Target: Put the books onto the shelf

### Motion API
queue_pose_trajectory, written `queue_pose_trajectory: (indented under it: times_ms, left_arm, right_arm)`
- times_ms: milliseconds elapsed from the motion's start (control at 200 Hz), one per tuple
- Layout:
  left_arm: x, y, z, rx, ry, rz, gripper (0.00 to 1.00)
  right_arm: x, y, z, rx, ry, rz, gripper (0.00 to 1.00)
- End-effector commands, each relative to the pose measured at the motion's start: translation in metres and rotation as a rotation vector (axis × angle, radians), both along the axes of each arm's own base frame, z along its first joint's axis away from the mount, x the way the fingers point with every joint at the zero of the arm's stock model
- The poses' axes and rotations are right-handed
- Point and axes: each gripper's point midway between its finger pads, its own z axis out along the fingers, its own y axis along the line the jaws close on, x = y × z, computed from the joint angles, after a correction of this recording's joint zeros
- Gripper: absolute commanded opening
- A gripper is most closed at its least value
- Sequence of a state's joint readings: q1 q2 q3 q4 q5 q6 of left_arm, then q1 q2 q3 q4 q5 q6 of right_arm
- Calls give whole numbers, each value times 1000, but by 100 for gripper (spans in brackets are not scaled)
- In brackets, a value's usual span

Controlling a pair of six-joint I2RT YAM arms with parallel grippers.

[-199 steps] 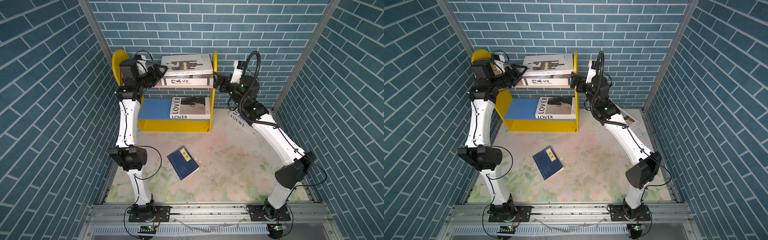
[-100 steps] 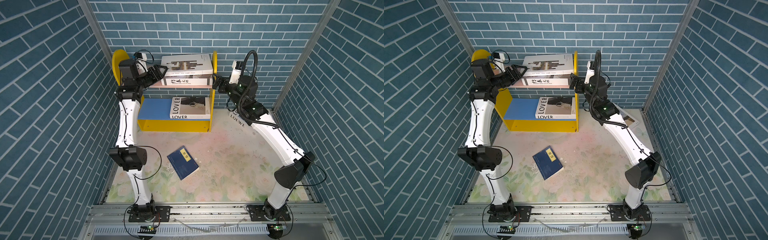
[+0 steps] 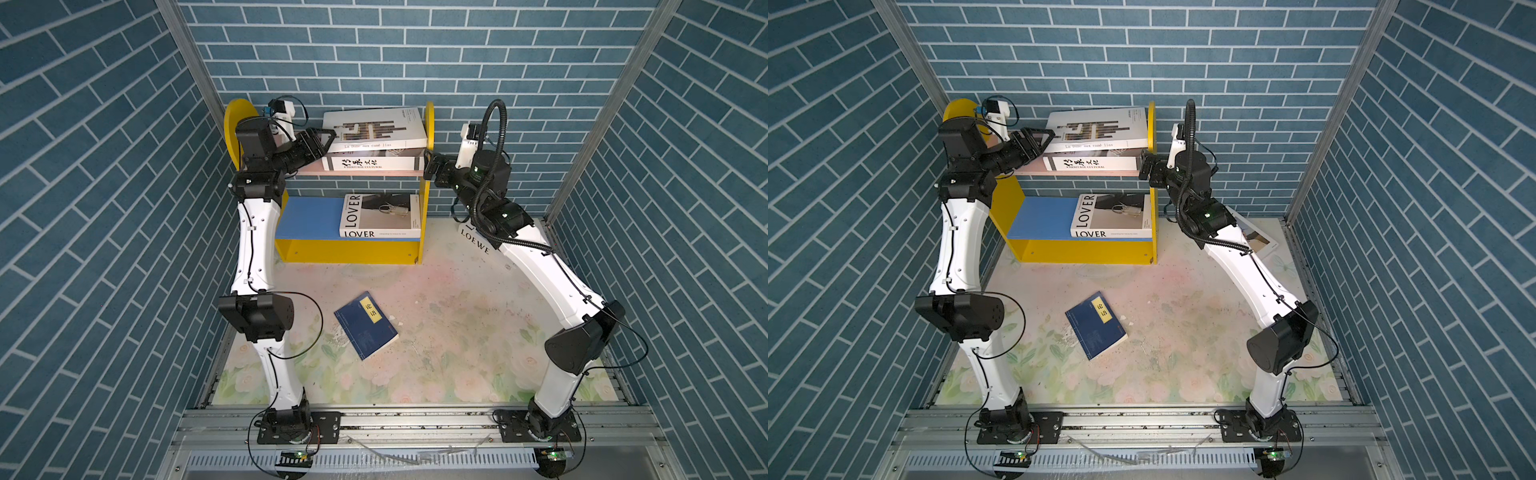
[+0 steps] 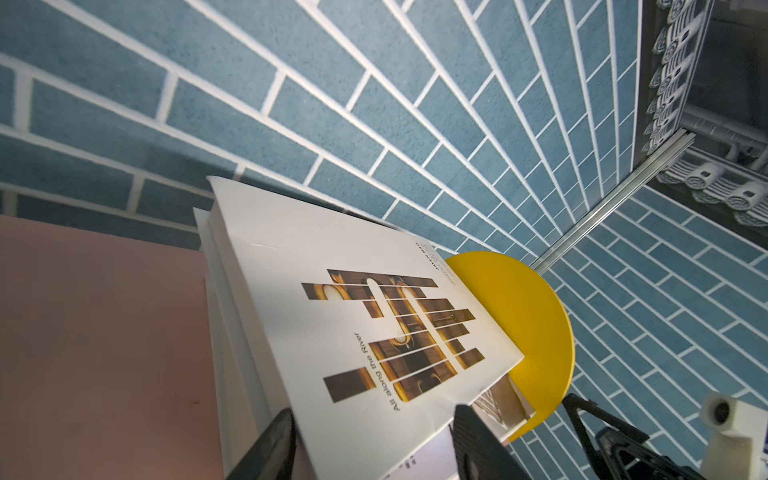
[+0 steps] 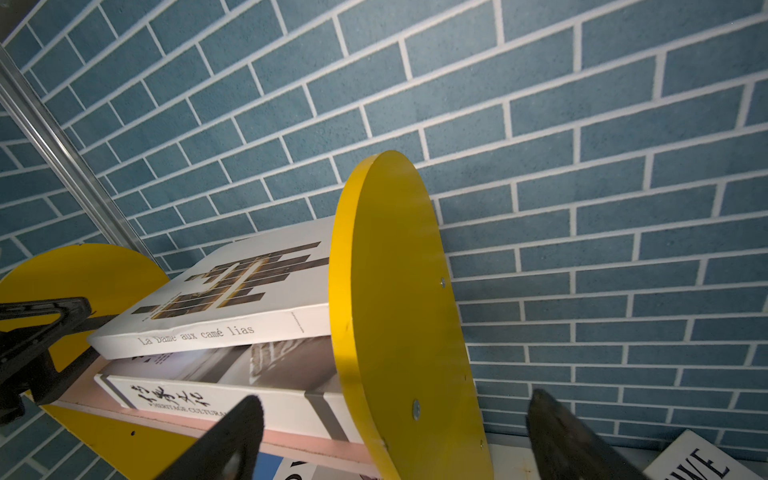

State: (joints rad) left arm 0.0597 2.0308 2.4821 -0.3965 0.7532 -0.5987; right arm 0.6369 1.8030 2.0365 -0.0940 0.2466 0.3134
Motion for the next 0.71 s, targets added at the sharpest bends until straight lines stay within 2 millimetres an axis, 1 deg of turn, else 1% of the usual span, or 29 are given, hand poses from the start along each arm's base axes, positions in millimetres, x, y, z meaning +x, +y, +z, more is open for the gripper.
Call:
queue_pose_trajectory:
  times_ms: [0,170,390,600,700]
  left_arm:
    - [-19,-6,24,2,-68,-52,57]
    - [-31,-12,33,-1,-91,-94,51]
    - [-41,-19,43,-26,-101,-144,40]
    - [-48,-22,44,-48,-69,-175,33]
    - [-48,-23,38,-58,-30,-179,28]
  right_arm:
    - [-4,-1,14,-15,-36,-5,99]
    - [-8,-4,15,-10,-37,-4,98]
    - [-13,-9,15,2,-38,-9,99]
    - [-18,-14,15,17,-43,-19,98]
    - [-19,-16,14,20,-44,-26,98]
